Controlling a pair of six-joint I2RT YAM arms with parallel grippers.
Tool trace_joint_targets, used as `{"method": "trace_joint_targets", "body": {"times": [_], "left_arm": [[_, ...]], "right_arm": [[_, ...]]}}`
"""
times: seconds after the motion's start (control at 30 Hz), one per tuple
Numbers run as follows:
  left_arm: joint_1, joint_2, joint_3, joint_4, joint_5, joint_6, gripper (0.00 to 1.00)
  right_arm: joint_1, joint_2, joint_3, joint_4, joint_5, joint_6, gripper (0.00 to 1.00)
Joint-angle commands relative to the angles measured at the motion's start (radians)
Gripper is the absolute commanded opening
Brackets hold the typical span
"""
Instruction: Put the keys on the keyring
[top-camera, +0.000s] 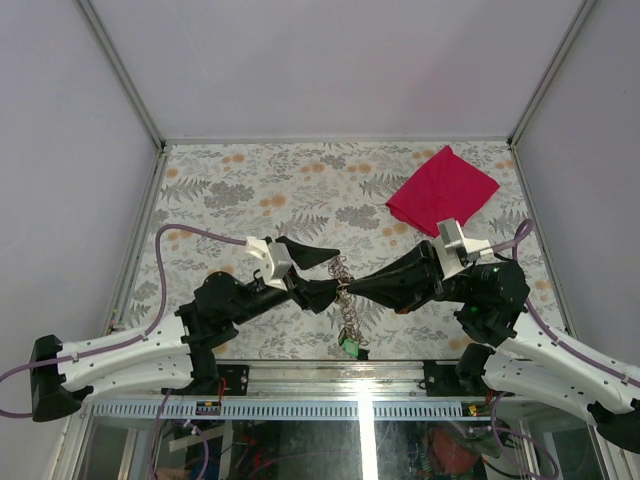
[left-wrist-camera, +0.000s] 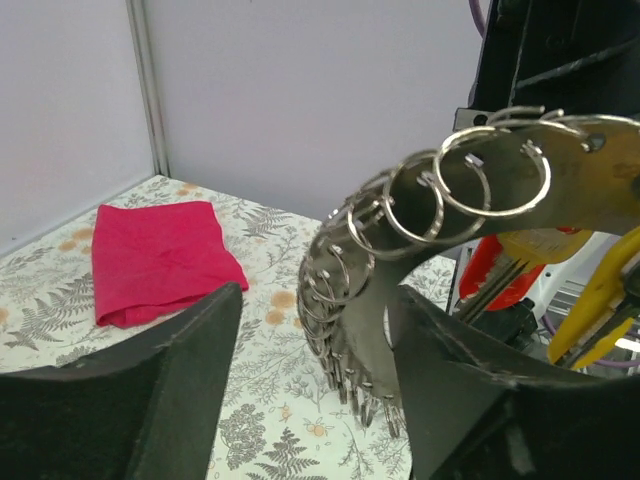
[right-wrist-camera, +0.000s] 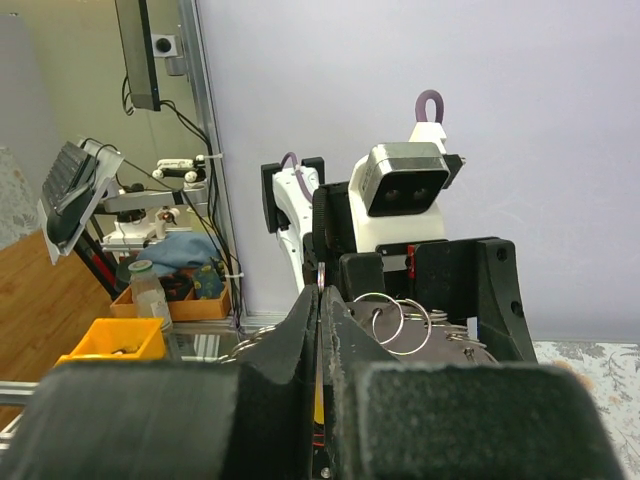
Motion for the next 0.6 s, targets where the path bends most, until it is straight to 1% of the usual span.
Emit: {"method": "trace_joint_targets", "body": {"times": [0.0, 0.17, 0.27, 0.33, 0.5, 0.57], "left_arm": [[-0.003, 0.005, 0.044, 0.008, 0.022, -0.019, 0.56], [-0.004, -0.004, 0.041, 0.004, 0.039, -0.027, 0.38], [-0.003, -0.013, 0.045, -0.006, 0.05, -0.026, 0.22], [-0.004, -0.019, 0.044, -0.015, 0.045, -0.025, 0.18], [-0.004, -0.036, 0.057, -0.07, 0.024, -0.014, 0.02], [-0.003, -0.043, 0.064, -0.102, 0.014, -0.009, 0.0]], "right_arm": [[0.0, -0.001, 0.051, 0.123, 0.003, 0.023, 0.0], [0.0, 0.002, 0.05, 0.129, 0.003, 0.027, 0.0], [0.0, 0.0, 0.045, 0.127, 0.009, 0.026, 0.0], [0.001, -0.003, 0.043, 0.125, 0.011, 0.023, 0.0], [0.0, -0.013, 0.035, 0.098, 0.026, 0.002, 0.0], [0.001, -0.019, 0.033, 0.08, 0.041, -0.01, 0.0]]}}
